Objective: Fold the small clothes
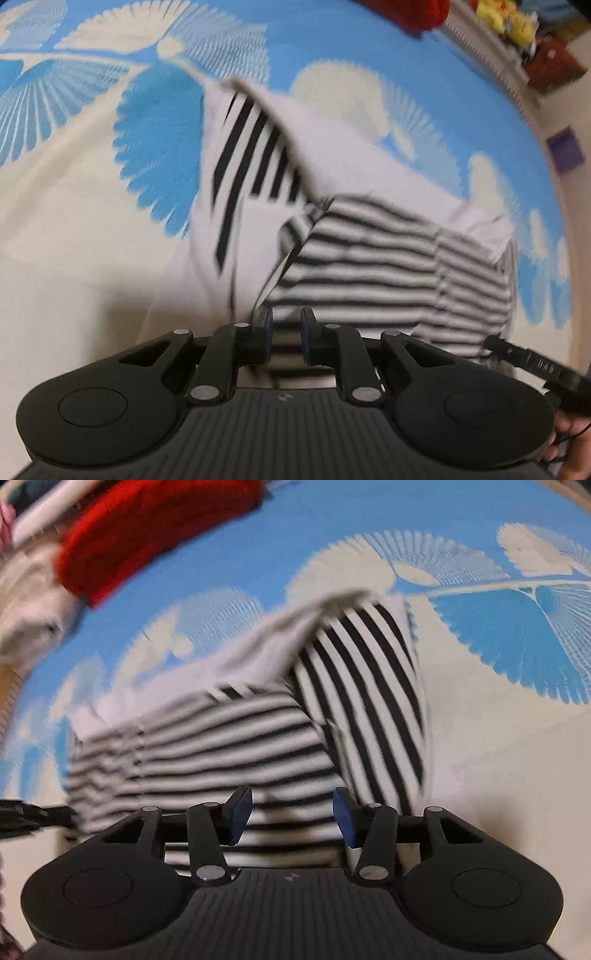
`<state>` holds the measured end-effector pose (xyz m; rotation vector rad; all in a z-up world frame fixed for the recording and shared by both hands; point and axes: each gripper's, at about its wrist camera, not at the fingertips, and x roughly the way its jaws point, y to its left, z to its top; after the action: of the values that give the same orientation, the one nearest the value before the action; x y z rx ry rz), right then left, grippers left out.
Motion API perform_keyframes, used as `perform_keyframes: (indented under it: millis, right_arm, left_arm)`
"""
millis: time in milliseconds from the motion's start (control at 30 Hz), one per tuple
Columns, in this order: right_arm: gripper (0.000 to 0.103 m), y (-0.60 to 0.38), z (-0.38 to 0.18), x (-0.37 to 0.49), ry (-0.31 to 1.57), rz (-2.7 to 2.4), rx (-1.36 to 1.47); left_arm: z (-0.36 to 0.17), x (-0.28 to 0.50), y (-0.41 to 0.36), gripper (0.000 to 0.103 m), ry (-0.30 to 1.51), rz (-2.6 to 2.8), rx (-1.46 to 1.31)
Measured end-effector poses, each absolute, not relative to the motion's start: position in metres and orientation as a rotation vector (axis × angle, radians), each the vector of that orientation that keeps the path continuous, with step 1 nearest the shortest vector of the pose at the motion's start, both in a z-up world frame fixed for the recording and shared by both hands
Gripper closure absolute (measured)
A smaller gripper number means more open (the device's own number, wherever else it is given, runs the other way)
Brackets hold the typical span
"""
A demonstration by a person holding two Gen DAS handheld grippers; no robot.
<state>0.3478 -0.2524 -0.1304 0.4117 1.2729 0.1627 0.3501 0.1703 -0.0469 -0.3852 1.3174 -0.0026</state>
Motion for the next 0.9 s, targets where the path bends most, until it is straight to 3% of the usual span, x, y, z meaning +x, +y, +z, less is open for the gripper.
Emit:
perform_keyframes:
  millis: [100, 300, 500, 567, 667, 733, 800, 900]
  right_arm:
    - [0.053, -0.262, -0.129, 0.34, 1.295, 0.076, 0.471]
    - [0.053, -0.271, -0.022, 0.307, 0.959, 0.145, 0.458]
    - [0.051, -0.319, 0.049, 0.208, 0.793, 0.136, 0.569]
    - [0.047, -0.33, 0.048, 0.167, 0.803, 0.131, 0.531]
    - [0.042, -0.34, 0.024, 0.122, 0.88, 0.078, 0.507]
    - [0.042, -0.346, 0.001, 0.096, 0.948, 0.049, 0.528]
    - [0.042, -0.346, -0.023, 0.078, 1.002, 0.039, 0.531]
    - [0.041, -0.341, -0.056, 0.063, 1.142, -0.033, 0.534]
  left_arm:
    - [-0.035, 0.339, 0.17, 0.086, 1.312, 0.009, -0.39]
    - [0.058, 0.293, 0.163, 0.081, 1.043, -0.069, -0.363]
    - [0.098, 0.194, 0.184, 0.075, 0.995, 0.025, -0.348]
    - [0.103, 0.157, 0.187, 0.074, 0.989, 0.014, -0.321]
    - [0.088, 0.107, 0.189, 0.064, 1.007, 0.01, -0.331]
    - [0.068, 0.081, 0.189, 0.054, 1.014, 0.012, -0.367]
    - [0.038, 0.06, 0.188, 0.032, 1.035, 0.047, -0.397]
    - [0.004, 0.054, 0.186, 0.031, 1.215, 0.116, -0.467]
